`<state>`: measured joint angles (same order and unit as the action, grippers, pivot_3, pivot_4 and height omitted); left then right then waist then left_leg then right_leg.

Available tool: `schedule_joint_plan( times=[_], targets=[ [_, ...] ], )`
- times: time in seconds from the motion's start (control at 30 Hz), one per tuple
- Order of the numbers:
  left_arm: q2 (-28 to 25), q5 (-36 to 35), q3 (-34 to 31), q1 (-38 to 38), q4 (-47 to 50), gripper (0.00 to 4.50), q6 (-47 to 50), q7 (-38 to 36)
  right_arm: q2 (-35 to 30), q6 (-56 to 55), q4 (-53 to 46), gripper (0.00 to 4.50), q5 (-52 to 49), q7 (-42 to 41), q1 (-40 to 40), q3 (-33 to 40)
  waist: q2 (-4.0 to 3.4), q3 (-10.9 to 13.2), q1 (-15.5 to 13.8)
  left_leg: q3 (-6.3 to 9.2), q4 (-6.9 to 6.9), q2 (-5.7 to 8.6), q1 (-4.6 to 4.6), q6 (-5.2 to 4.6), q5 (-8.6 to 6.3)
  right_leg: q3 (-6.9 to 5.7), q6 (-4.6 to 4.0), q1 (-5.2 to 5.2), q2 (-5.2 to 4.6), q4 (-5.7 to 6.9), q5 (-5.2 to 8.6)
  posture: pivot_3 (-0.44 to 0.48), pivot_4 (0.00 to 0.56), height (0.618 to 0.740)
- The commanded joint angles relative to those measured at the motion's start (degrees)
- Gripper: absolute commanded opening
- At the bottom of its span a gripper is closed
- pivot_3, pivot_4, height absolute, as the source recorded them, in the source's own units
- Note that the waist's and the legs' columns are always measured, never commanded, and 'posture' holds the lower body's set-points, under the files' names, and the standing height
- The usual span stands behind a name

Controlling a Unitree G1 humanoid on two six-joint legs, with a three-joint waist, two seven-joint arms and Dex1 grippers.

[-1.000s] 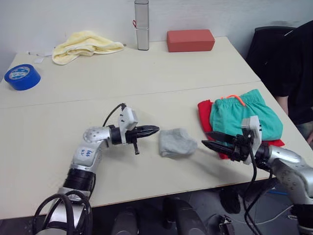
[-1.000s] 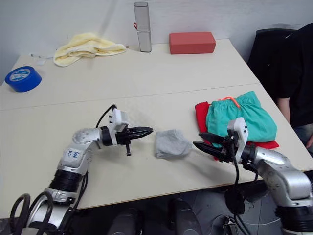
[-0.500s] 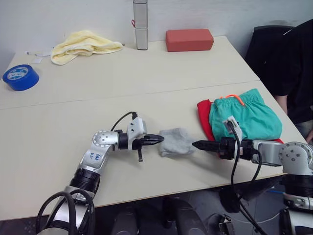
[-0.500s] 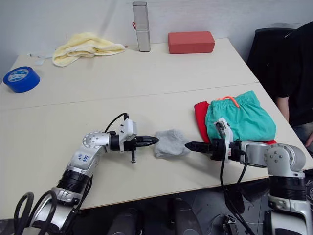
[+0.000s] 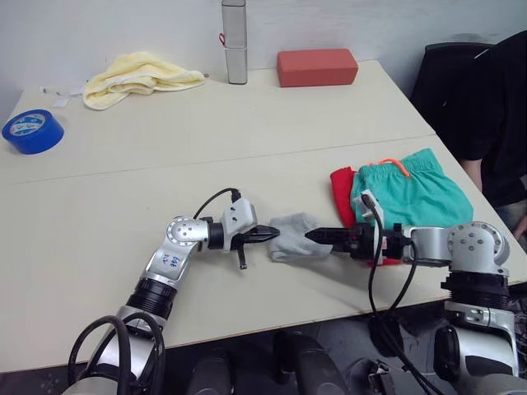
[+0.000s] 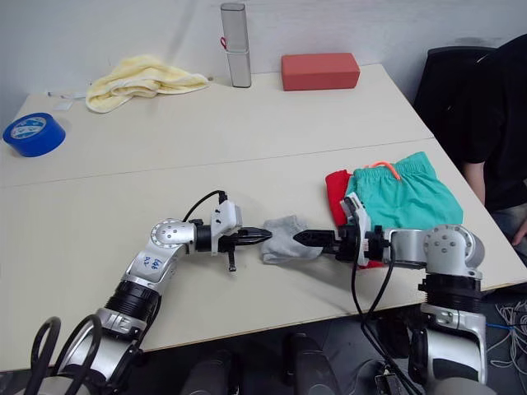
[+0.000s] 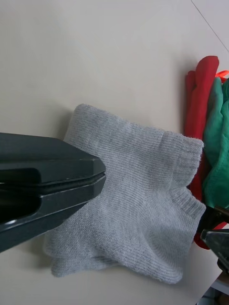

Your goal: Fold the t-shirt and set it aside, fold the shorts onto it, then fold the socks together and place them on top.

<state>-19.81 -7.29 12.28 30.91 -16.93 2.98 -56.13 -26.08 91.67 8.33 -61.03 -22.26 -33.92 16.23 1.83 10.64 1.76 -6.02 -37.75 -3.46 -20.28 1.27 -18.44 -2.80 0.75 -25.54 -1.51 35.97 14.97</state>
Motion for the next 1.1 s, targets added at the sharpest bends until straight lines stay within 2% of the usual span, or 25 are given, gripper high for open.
schedule_joint_plan(
  times=[0.03,0.27,0.3,0.4,0.63,0.73,0.83,0.93,1.0,1.1],
  targets=[
    [-0.41,-0.07,-0.43,-0.38,0.62,0.0,-0.41,0.04,2.03,0.83,1.98,4.45,0.04,0.47,-1.4,-2.35,-0.01,-0.01,-0.02,-0.01,0.0,0.0,0.0,0.0,0.0,0.0,0.0,0.0,0.0,0.0,0.0,0.0,0.15,0.74],
    [-1.14,-0.39,-0.9,-1.42,1.57,0.0,-0.4,-0.05,4.91,0.83,5.07,4.45,1.98,0.51,-3.79,-4.24,-0.04,-0.03,0.01,-0.02,0.0,-0.02,0.0,0.0,0.0,0.0,0.0,0.0,-0.01,0.0,0.0,0.0,0.15,0.74],
    [-1.31,-0.42,-1.03,-1.65,1.77,0.0,-0.34,-0.06,5.83,0.6,6.25,4.28,3.07,1.11,-4.33,-3.33,-0.06,-0.03,0.0,-0.02,0.0,-0.02,0.0,0.0,0.0,0.0,0.0,0.0,0.0,0.0,0.0,0.0,0.15,0.74],
    [-1.87,-0.45,-1.39,-2.15,2.24,0.0,-0.21,0.01,7.3,-0.06,8.23,3.55,5.02,1.51,-5.32,-1.41,-0.08,-0.05,0.04,-0.02,0.0,-0.03,0.0,0.0,0.0,0.0,-0.01,0.0,-0.01,0.0,-0.01,0.0,0.15,0.74],
    [-2.79,-1.2,-2.51,-2.44,2.11,0.0,-0.64,-0.13,8.25,-0.09,7.72,1.12,7.13,-0.07,-5.45,0.11,-0.09,-0.06,-0.03,-0.02,0.0,-0.02,-0.04,-0.01,0.0,-0.01,-0.01,-0.05,-0.03,-0.01,-0.01,0.0,0.15,0.74],
    [-2.31,-5.66,-5.06,-2.9,4.8,0.0,1.23,-1.33,9.42,0.38,6.0,0.33,6.0,0.24,-5.56,3.91,-0.09,-0.06,0.02,-0.02,0.0,-0.02,-0.04,-0.01,-0.01,-0.01,-0.01,-0.05,-0.03,-0.01,-0.01,0.0,0.15,0.74],
    [-3.69,-13.26,-8.93,-4.84,10.52,0.0,4.43,-4.87,9.53,0.79,0.85,0.19,0.54,-0.48,-5.17,10.77,-0.13,-0.03,0.0,-0.02,0.01,-0.04,-0.08,-0.01,-0.01,-0.01,-0.01,-0.1,-0.03,0.0,-0.01,0.0,0.15,0.74],
    [-5.68,-19.23,-12.11,-7.1,16.66,0.0,7.2,-7.37,7.69,0.83,-2.64,0.19,-9.11,2.81,-3.55,18.5,-0.14,-0.03,-0.11,0.01,0.03,-0.05,-0.25,0.01,0.0,-0.03,-0.02,-0.25,-0.02,-0.02,-0.01,0.0,0.15,0.74],
    [-6.88,-22.45,-13.7,-8.54,20.86,0.0,9.39,-7.89,6.74,0.47,-5.84,0.19,-17.22,7.48,-1.84,24.29,-0.14,-0.03,-0.21,0.01,0.03,-0.05,-0.25,0.0,-0.01,-0.04,-0.02,-0.24,-0.03,-0.06,-0.01,0.0,0.15,0.74],
    [-7.85,-25.57,-14.73,-10.44,25.81,0.0,12.54,-7.12,4.02,-9.19,-10.79,0.19,-34.04,21.6,4.75,26.88,-0.14,-0.03,-0.33,0.04,0.05,-0.02,-0.28,-0.03,-0.03,-0.05,-0.01,-0.2,-0.05,-0.14,-0.01,0.0,0.15,0.74]
  ],
)
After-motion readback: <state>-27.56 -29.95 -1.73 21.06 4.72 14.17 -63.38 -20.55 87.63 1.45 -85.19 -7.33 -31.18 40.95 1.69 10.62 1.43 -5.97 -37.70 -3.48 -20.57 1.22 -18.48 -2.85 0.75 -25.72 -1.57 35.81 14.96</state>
